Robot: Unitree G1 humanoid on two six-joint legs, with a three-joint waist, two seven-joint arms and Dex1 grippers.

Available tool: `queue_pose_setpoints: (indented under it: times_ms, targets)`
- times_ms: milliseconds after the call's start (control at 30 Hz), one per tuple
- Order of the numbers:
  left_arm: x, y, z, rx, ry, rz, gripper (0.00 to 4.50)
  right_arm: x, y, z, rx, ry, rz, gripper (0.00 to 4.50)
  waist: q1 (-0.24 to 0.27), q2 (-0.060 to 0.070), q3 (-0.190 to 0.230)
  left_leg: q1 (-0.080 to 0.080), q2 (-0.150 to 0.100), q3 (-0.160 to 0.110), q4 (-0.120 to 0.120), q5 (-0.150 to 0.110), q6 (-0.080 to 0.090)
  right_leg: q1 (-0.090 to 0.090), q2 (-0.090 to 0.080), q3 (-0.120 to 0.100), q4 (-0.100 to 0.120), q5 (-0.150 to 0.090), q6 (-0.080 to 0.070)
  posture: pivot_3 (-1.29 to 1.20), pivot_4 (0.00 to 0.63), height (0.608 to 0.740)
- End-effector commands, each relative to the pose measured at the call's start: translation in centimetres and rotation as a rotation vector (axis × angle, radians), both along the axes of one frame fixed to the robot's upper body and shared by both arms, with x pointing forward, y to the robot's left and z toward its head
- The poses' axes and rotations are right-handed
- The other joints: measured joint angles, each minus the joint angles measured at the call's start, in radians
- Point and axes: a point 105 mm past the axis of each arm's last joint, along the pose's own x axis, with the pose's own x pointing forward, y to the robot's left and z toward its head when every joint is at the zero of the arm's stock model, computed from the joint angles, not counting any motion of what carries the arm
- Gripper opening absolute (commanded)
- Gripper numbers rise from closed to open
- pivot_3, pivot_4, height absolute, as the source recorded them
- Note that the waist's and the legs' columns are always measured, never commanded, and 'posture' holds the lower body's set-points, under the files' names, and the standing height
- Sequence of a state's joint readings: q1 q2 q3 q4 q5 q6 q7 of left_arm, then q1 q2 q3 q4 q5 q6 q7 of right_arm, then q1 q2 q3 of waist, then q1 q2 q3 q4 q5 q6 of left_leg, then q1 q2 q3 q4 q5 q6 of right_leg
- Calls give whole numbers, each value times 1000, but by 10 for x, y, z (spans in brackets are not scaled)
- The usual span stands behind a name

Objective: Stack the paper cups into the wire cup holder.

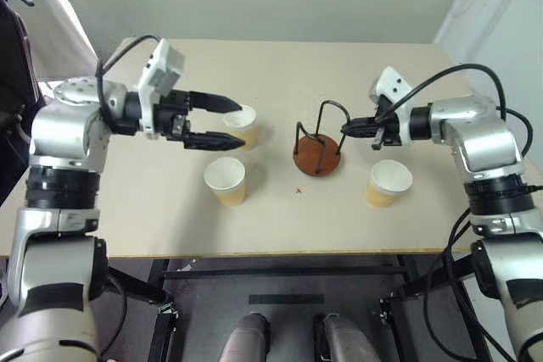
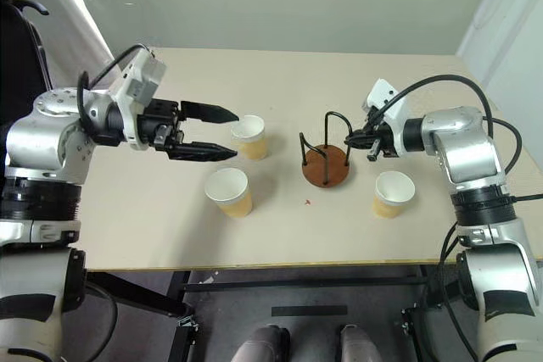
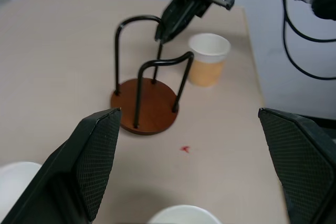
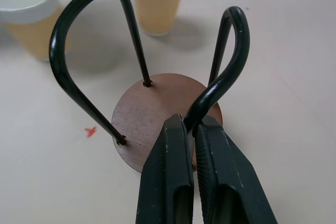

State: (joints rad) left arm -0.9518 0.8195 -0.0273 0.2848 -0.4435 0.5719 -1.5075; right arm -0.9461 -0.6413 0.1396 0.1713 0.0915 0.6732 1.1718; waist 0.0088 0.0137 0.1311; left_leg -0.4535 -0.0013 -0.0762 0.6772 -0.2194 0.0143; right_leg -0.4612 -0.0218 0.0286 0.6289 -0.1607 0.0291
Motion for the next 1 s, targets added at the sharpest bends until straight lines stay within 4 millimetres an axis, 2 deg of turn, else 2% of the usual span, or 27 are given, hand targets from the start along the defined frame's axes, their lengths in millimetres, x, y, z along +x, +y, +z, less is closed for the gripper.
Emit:
queue_pose_setpoints:
  times_ms: [33,333,733,833,1000]
  targets:
    - [-13,-10,5,9,-18,-48,4500,-15,11,7,-21,-26,74,23,0,0,0,0,0,0,0,0,0,0,0,0,0,0,0,0,150,740]
    - [-19,-21,11,-4,-11,-54,4500,-18,23,-7,-56,-3,109,23,0,0,0,1,0,0,1,1,0,1,0,0,0,0,0,0,150,740]
    - [-19,-27,15,-18,-7,-39,4500,-10,25,-20,-94,23,107,23,0,0,0,1,0,0,1,1,0,1,0,0,0,1,1,0,150,740]
    - [-19,-27,14,-20,-6,-39,4500,-9,24,-21,-99,23,102,706,0,0,0,1,0,0,1,1,0,1,0,0,0,1,1,0,150,740]
    - [-19,-23,10,-21,-3,-40,4500,-5,21,-18,-88,16,74,2410,0,0,0,1,0,0,1,1,0,1,0,0,0,1,1,0,150,740]
